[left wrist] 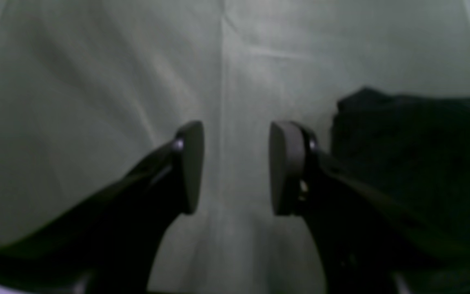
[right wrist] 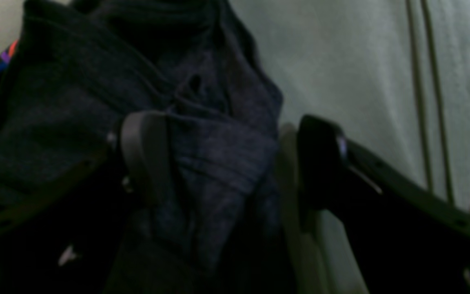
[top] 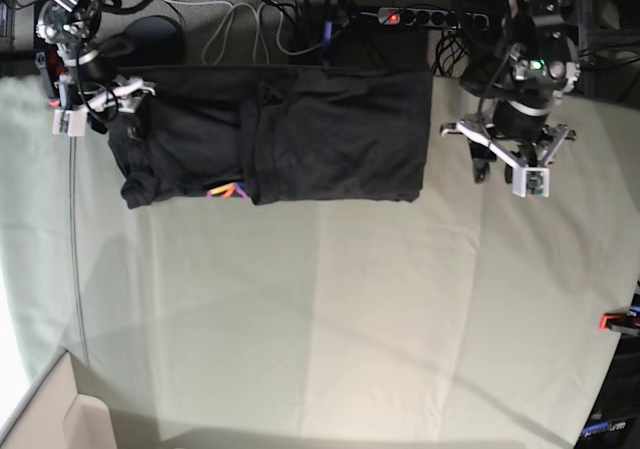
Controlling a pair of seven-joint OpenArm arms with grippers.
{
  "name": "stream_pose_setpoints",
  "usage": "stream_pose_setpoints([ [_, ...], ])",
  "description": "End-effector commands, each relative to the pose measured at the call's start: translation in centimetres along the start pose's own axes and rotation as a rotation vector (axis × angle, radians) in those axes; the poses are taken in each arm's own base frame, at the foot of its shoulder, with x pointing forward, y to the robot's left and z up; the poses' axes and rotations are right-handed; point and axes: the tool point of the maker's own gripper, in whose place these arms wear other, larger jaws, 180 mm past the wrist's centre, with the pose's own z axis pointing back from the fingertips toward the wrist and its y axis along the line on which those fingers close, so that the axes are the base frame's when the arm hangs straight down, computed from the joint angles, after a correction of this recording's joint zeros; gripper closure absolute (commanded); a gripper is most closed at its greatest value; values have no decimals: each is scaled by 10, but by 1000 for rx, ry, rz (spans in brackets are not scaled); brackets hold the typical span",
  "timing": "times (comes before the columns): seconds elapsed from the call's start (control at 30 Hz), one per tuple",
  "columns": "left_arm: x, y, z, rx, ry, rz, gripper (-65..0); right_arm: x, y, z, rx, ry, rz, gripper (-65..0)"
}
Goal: Layout the t-shirt on the table in an organized manner, then fold the t-shirt properly
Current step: 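Release the fold and lift the left gripper away from the shirt, then grasp the strip end with the right gripper and fold it over the shirt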
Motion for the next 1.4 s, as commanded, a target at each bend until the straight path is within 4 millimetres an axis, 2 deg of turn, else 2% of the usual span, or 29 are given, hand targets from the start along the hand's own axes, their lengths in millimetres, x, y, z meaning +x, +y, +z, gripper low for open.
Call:
stream_pose_setpoints([
  [0.0,8,3,2,5,-31,4,-260,5,6,0,25,-16,14,-478],
  [0.17,14,3,0,4,-43,3,-261,-11,37,-4,109,30,43,-477],
  [0.3,14,4,0,8,-43,-3,-261,-12,47,-7,137,36,51,-474],
  [0.4,15,10,1,17,-44,-12,-261,-14,54,-9,157,42,56,-435],
  [0.47,14,18,2,33,-42,-9,-261,-14,59,-11,171,44,65,-368],
  [0.53,14,26,3,52,-43,-5,-261,-14,63,-12,183,47,69,-265],
  [0.67,14,45,7,100,-46,7,-261,-16,69,-13,200,54,74,-3],
  [0.77,13,57,11,132,-47,17,-261,-11,71,-13,202,41,85,0],
  [0.9,15,71,16,169,-56,26,-261,11,73,-4,199,-13,133,0],
  [0.97,15,77,17,184,-56,31,-261,29,77,2,198,-58,165,0],
  [1.0,15,79,19,191,-58,33,-261,39,82,5,202,-87,176,0],
  [1.13,14,91,24,224,-56,37,-261,58,104,16,198,-132,258,0],
  [1.2,13,95,25,234,-56,38,-261,58,123,16,209,-126,311,0],
  [1.37,11,112,32,281,-55,49,-261,44,157,21,252,-64,499,0],
])
